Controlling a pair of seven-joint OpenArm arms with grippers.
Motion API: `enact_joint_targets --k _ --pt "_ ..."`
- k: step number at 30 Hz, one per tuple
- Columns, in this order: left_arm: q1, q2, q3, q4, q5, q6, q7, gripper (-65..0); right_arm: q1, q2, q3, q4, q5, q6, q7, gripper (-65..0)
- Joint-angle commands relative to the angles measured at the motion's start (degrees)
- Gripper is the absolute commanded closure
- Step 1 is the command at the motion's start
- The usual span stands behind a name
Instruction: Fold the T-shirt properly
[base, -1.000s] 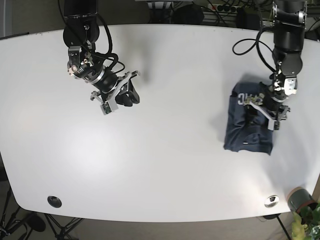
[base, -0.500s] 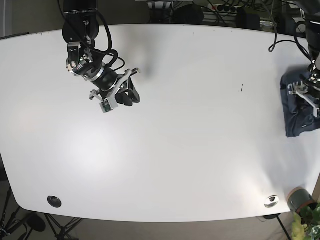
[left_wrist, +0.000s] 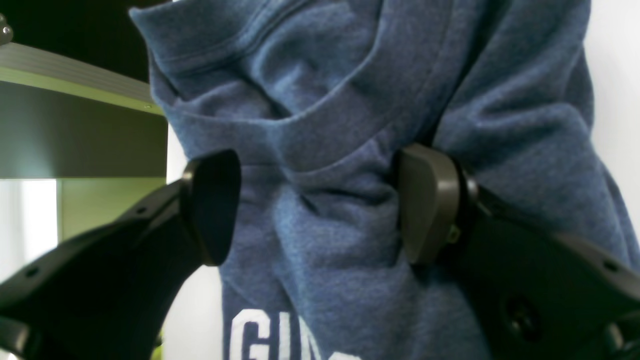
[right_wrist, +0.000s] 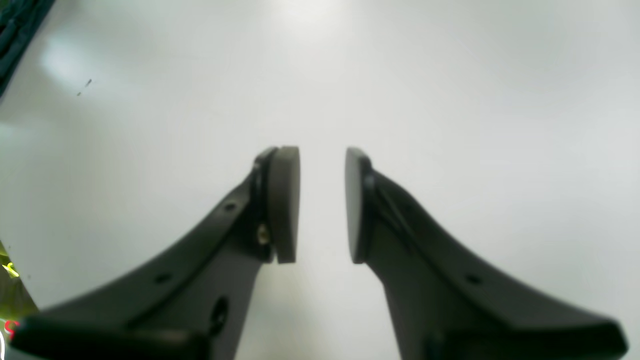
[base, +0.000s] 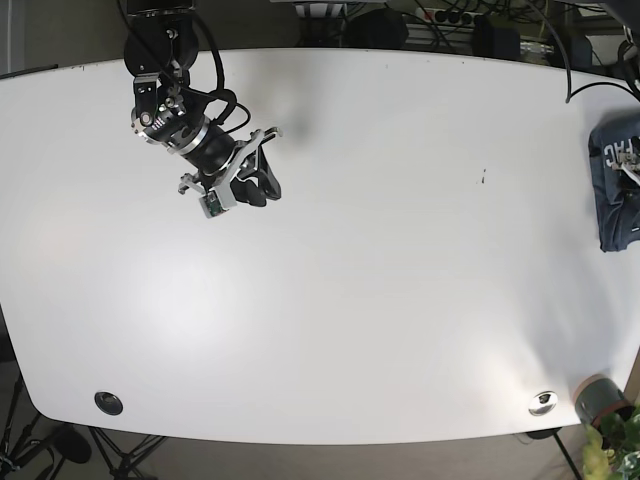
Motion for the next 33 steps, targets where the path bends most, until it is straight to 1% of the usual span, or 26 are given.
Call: enact_joint_targets --k 1,6,10,15,16,18,21,23,25,27,28,31,33 --pt "-1.1 -2.2 -0.4 3.5 0.5 0.7 -0.4 -44.2 0.5 0.0 0.0 1.4 0.5 0.11 1.5 -14.4" --pt "-0.8 -3.4 -2.5 9.2 0.5 0.8 -0.2 -44.0 1.1 0.0 0.1 0.1 0.1 0.02 2.0 -14.4" --pt "0.9 -3.1 -5.2 12.9 0.6 0.9 -0.2 -44.0 2.6 0.7 0.2 -2.4 0.1 -0.07 5.0 -14.4" --pt "3.1 0.5 -7.7 20.9 1.1 1.1 -0.2 -43.9 3.2 3.2 0.3 -3.6 -0.1 -0.16 8.5 -14.4" --pt "3.8 1.3 -8.3 22.4 2.1 1.7 -0.2 -43.9 3.2 3.3 0.3 -3.5 -1.0 -0.16 9.0 -14.4" --pt "4.7 3.2 -8.9 24.7 4.4 4.6 -0.5 -43.9 3.2 3.3 0.3 -3.3 -3.6 -0.16 9.8 -14.4" --pt "5.0 9.4 -9.8 30.2 10.6 11.7 -0.5 -43.9 3.6 3.0 0.3 -3.5 -11.3 -0.16 13.0 -14.4" --pt "6.1 12.7 -10.7 34.1 14.1 13.6 -0.5 -43.9 3.2 2.9 0.4 -3.5 -15.1 -0.16 15.9 -14.4" --pt "8.9 16.6 -13.1 38.6 17.1 13.9 -0.5 -43.9 2.8 2.3 0.6 -3.6 -18.4 -0.33 19.3 -14.4" --pt "10.9 21.0 -15.7 43.1 19.4 13.9 -0.6 -43.9 2.1 2.0 3.0 -3.8 -20.5 -1.39 22.5 -14.4" --pt "11.4 23.6 -16.3 44.9 20.5 13.9 -0.6 -43.9 2.0 1.5 4.0 -4.5 -20.8 -1.91 24.3 -14.4" --pt "12.0 29.1 -16.2 48.2 24.1 13.9 -0.6 -43.9 2.3 1.3 6.3 -7.1 -21.3 -2.18 28.9 -14.4" --pt "14.1 31.9 -16.3 50.5 25.7 13.9 -0.6 -43.9 1.8 1.3 7.7 -7.9 -21.1 -2.18 31.7 -14.4"
